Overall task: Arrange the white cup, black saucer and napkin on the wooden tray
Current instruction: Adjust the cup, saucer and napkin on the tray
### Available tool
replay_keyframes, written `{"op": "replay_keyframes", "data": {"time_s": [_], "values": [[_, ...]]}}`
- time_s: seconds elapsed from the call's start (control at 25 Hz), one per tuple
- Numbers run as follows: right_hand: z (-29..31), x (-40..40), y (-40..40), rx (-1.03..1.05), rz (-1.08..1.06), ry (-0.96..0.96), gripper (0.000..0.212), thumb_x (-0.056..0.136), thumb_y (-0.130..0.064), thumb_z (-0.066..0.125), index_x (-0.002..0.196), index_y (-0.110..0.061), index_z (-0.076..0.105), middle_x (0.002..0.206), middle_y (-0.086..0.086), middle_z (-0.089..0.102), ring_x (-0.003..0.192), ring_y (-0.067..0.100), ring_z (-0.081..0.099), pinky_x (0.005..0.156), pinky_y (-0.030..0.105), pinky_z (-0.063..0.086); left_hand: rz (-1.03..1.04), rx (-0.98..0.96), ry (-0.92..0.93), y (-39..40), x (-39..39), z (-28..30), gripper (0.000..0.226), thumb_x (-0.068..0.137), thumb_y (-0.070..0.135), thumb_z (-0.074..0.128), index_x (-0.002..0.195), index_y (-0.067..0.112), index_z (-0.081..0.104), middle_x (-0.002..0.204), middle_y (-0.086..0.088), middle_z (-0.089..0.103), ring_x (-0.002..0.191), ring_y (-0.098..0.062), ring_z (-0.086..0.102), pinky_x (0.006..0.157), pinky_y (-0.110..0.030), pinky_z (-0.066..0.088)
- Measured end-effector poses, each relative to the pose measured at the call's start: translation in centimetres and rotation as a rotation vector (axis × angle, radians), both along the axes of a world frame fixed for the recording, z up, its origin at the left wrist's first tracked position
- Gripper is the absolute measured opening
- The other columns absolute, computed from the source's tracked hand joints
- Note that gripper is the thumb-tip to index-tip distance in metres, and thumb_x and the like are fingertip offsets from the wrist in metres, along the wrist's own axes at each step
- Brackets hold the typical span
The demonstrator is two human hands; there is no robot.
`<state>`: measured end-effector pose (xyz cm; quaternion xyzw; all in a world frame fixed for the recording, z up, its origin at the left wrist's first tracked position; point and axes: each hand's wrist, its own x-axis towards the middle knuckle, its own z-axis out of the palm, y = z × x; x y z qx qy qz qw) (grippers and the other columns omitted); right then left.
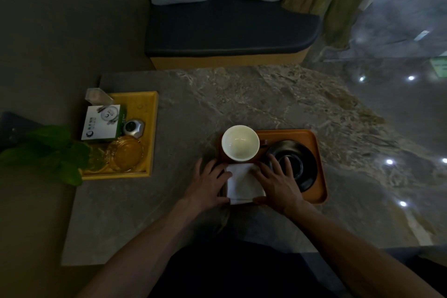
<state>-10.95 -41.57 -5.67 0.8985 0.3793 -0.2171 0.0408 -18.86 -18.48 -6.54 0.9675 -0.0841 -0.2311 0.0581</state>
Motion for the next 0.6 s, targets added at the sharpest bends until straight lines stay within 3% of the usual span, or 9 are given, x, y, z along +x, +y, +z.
{"op": "replay_keyframes", "data": {"time_s": [0.32, 0.6], "values": [[0.2, -0.2, 0.0, 0.006, -0.023, 0.008, 0.092, 0.08, -0.065, 0.06, 0.152, -0.031, 0.014, 0.163, 0.003, 0.014, 0.149, 0.037, -0.008, 0.113, 0.068, -0.006, 0.01, -0.041, 0.036, -0.3, 0.1, 0.0, 0.1, 0.067, 0.082, 0.054, 0.149, 0.032, 0.025, 0.162, -0.002, 0.014, 0.149, -0.031, -0.001, 0.116, -0.063, -0.002], [0.0, -0.1, 0.2, -0.01, -0.007, 0.012, 0.088, 0.082, -0.062, 0.058, 0.152, -0.03, 0.014, 0.163, 0.004, 0.012, 0.148, 0.037, -0.011, 0.111, 0.068, -0.01, 0.062, -0.044, 0.043, -1.7, 0.5, 0.3, 0.082, 0.077, 0.074, 0.052, 0.144, 0.032, 0.032, 0.159, -0.007, 0.02, 0.148, -0.03, 0.006, 0.118, -0.059, -0.001]]}}
